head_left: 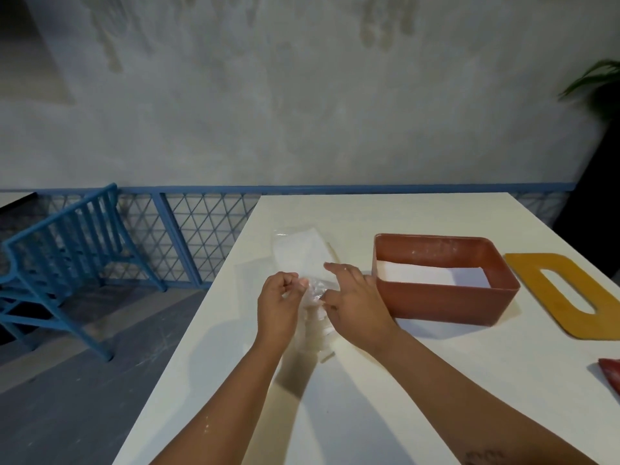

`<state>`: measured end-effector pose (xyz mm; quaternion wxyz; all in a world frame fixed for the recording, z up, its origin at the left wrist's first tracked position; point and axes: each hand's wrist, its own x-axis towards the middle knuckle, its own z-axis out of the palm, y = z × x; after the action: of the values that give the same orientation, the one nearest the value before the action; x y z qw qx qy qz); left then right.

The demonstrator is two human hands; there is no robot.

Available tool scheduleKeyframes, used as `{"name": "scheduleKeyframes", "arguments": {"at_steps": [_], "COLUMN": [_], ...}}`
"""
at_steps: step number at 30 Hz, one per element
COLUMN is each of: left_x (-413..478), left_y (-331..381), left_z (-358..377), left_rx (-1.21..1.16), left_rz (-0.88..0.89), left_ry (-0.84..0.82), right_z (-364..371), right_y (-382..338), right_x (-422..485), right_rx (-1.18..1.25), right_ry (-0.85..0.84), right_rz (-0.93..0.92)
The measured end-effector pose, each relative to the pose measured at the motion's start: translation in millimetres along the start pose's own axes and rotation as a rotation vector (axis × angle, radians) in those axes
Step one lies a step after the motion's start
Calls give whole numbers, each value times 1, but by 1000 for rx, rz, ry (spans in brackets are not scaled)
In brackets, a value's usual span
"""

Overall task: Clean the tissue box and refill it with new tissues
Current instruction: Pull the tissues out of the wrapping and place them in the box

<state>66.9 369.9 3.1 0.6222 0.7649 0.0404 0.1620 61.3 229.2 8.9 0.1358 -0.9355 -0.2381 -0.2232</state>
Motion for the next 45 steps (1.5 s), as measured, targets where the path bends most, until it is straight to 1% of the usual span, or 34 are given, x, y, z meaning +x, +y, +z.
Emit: {"name": "scheduleKeyframes", "arguments": {"at_steps": [2,5,7,9,11,12,14,16,18,20,21,22,24,26,28,29,30,32,34,36,39,40,42,44,45], "left_x": [-1,-6,-7,-7,-7,-7,-9,-8,-6,-4,-4,-5,-10,-17,-22,-23,-25,-30,-39,-50,-59,-62,-62,-62,-64], "left_y": [-1,-7,-11,-14,-21,-25,-32,-35,-36,-37,-37,-37,-35,-33,-29,-28,-25,-19,-12,-7,-2,3,14,23,28], "left_z": [1,-2,-3,-2,1,2,5,7,7,6,5,4,5,6,7,7,8,11,16,21,30,33,38,45,51], "left_rx": [-13,-3,87,256,424,458,446,417,469,530,513,487,469,450,455,491,543,630,646,622,621,613,609,677,707], "left_rz": [12,24,40,65,134,173,206,212,235,236,213,188,201,228,244,256,273,366,502,642,783,810,832,786,725], "left_ry": [-2,-34,-100,-151,-146,-126,-71,-41,-57,-72,-58,-39,-28,-23,1,-1,-11,-25,36,75,59,38,-66,-144,-169], "right_z": [3,9,11,11,9,9,10,12,15,16,15,14,12,9,7,7,5,-2,-13,-30,-54,-63,-81,-101,-112], "right_y": [0,5,8,10,7,6,6,8,12,14,15,15,17,19,18,16,15,15,17,19,31,37,50,63,71], "right_x": [6,10,10,9,7,7,2,-6,-20,-37,-46,-53,-62,-60,-51,-47,-45,-46,-53,-62,-76,-81,-90,-100,-105], "right_rx": [-78,-151,-178,-169,-156,-135,-51,-66,-99,-95,-101,-79,-68,-125,-177,-192,-182,-90,-25,17,142,221,394,504,552], "right_ry": [-44,-110,-134,-149,-102,-65,1,112,182,253,263,247,191,78,15,21,71,196,263,267,236,223,199,190,200], "right_rz": [5,-48,-66,-69,-82,-74,-41,-111,-163,-154,-135,-116,-84,-60,-56,-61,-73,-94,-128,-153,-151,-146,-108,-6,56]}}
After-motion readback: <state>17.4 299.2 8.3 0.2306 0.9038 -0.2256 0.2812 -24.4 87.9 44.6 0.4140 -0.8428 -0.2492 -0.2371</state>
